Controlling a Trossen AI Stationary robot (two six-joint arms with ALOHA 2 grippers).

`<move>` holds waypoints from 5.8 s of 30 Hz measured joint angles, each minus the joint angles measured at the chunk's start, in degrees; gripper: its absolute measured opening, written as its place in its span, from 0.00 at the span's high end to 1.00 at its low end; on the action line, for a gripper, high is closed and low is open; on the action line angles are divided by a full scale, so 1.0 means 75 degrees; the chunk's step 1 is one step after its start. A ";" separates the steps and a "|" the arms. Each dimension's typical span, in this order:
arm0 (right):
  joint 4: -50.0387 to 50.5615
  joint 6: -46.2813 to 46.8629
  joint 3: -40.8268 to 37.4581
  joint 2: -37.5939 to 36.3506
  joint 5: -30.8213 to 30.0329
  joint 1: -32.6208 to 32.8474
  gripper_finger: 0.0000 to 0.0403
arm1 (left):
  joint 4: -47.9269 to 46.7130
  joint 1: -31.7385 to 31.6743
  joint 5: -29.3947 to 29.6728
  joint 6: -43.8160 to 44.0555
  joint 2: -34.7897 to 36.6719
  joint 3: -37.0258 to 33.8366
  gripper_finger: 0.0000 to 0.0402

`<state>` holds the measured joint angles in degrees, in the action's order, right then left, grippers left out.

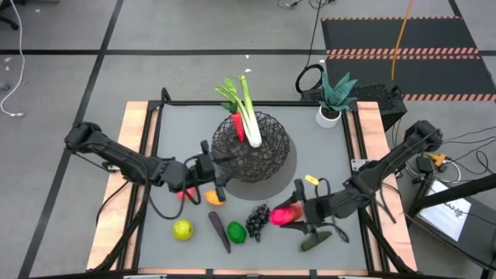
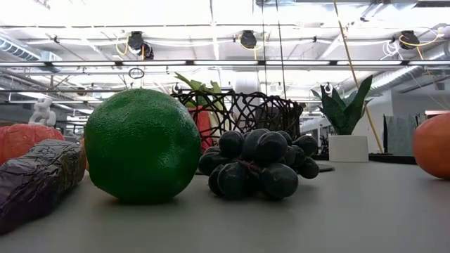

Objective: Build produce basket
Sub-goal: Put the red mango into the black woven basket

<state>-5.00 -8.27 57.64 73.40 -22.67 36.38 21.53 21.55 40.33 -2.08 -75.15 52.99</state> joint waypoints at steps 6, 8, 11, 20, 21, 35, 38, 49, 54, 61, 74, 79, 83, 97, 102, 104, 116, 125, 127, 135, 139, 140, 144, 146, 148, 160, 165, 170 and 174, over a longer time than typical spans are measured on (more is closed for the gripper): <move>-0.1046 -0.0551 -0.0234 -0.0622 -0.0207 0.0003 0.42 | 0.1171 0.0002 -0.0394 -0.0508 -0.0563 -0.0003 0.36; -0.1894 -0.0739 -0.0507 -0.0911 -0.0204 0.0002 0.42 | 0.1610 0.0002 -0.0720 -0.0508 -0.0752 -0.0003 0.32; -0.3152 -0.0986 -0.1185 -0.1185 -0.0164 0.0004 0.42 | 0.2344 0.0002 -0.1015 -0.0567 -0.1048 -0.0003 0.31; -0.7016 -0.1405 -0.2946 -0.1272 -0.0144 -0.0404 0.42 | 0.3782 0.0063 -0.1106 -0.0923 -0.2246 0.0224 0.30; -0.7222 -0.1396 -0.3039 -0.1272 -0.0142 -0.0492 0.42 | 0.3766 0.0083 -0.1124 -0.0935 -0.2386 0.0335 0.30; -0.7541 -0.0644 -0.3248 -0.0917 0.0477 -0.1361 0.42 | 0.2088 0.0081 -0.0852 -0.1326 -0.4267 0.3070 0.29; -0.7624 -0.0633 -0.3251 -0.0821 0.0531 -0.1438 0.42 | 0.1767 0.0080 -0.0735 -0.1309 -0.4440 0.3427 0.24; -0.7561 -0.0640 -0.3248 -0.0762 0.0861 -0.1460 0.42 | 0.1741 -0.0137 -0.1238 -0.1053 -0.4489 0.3515 0.23; -0.7593 -0.0645 -0.3248 -0.0768 0.0855 -0.1457 0.42 | 0.1741 -0.0221 -0.1459 -0.0912 -0.4480 0.3515 0.35; -0.7356 -0.0801 -0.3248 -0.0774 0.0414 -0.1445 0.40 | 0.1029 -0.0162 -0.1058 -0.1181 -0.4308 0.3515 0.36; -0.6229 -0.0388 -0.3232 -0.0847 0.0197 -0.1516 0.25 | -0.2460 0.0139 -0.0165 -0.0283 -0.3184 0.3518 0.37; -0.4513 0.0383 -0.2780 -0.0826 0.0127 -0.1704 0.25 | -0.3336 0.0110 -0.0214 -0.0027 -0.3200 0.3516 0.34; -0.4016 0.0579 -0.2616 -0.0765 -0.0378 -0.1756 0.25 | -0.3463 -0.0063 -0.0435 0.0153 -0.3277 0.3515 0.36; -0.4049 0.0832 -0.2606 -0.0636 0.0077 -0.2018 0.25 | -0.3189 -0.0233 -0.0923 0.0305 -0.3277 0.3512 0.36; -0.4440 0.0935 -0.2606 -0.0466 0.0479 -0.2116 0.25 | -0.3193 -0.0257 -0.1023 0.0299 -0.3277 0.3512 0.36; -0.4601 0.0815 -0.2601 -0.0384 0.0500 -0.2113 0.26 | -0.3165 -0.0269 -0.1117 0.0311 -0.3277 0.3512 0.36; -0.4797 0.0786 -0.2604 -0.0197 0.0690 -0.2235 0.37 | -0.3132 -0.0278 -0.1153 0.0417 -0.3277 0.3503 0.36; -0.4788 0.0488 -0.2598 -0.0195 0.0615 -0.2268 0.36 | -0.3155 -0.0183 -0.0355 0.0950 -0.3131 0.3503 0.16; -0.4772 0.0448 -0.2592 -0.0196 0.0616 -0.2298 0.36 | -0.3398 -0.0102 -0.0128 0.0911 -0.2977 0.3503 0.11; -0.4494 0.0495 -0.2771 -0.0163 0.0642 -0.2818 0.36 | -0.3823 0.0280 0.0610 0.1100 -0.2527 0.3535 0.03; -0.4631 0.0617 -0.2945 -0.0189 0.0638 -0.3262 0.36 | -0.4023 0.0501 0.1112 0.1114 -0.2455 0.3515 0.05; -0.4625 0.0609 -0.2997 -0.0175 0.0635 -0.3391 0.36 | -0.4058 0.0545 0.1182 0.1137 -0.2444 0.3515 0.06; -0.5012 0.0515 -0.3073 -0.0099 0.0409 -0.4116 0.36 | -0.4104 0.0730 0.1228 0.1156 -0.2443 0.3515 0.09; -0.5135 0.0487 -0.3073 0.0008 0.0399 -0.4577 0.36 | -0.4108 0.0803 0.1226 0.1216 -0.2446 0.3515 0.11; -0.5132 0.0658 -0.3076 0.0259 0.0415 -0.5026 0.36 | -0.4111 0.0839 0.1225 0.1339 -0.2443 0.3515 0.12; -0.5813 0.1915 -0.3082 0.2087 0.0459 -0.6353 0.36 | -0.4119 0.0867 0.1234 0.1835 -0.2449 0.3515 0.16; -0.6023 0.2534 -0.3082 0.2436 0.0401 -0.6555 0.36 | -0.4117 0.1032 0.1236 0.1932 -0.2449 0.3515 0.17; -0.6221 0.3272 -0.3082 0.2580 -0.0168 -0.6580 0.33 | -0.4111 0.1172 0.1237 0.2151 -0.2452 0.3515 0.17; -0.6220 0.3299 -0.3082 0.2592 -0.0171 -0.6595 0.29 | -0.4108 0.1263 0.1236 0.2357 -0.2452 0.3515 0.17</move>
<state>-51.65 16.47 34.52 92.84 -23.95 -13.08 -9.28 31.01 49.60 15.60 -93.54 79.35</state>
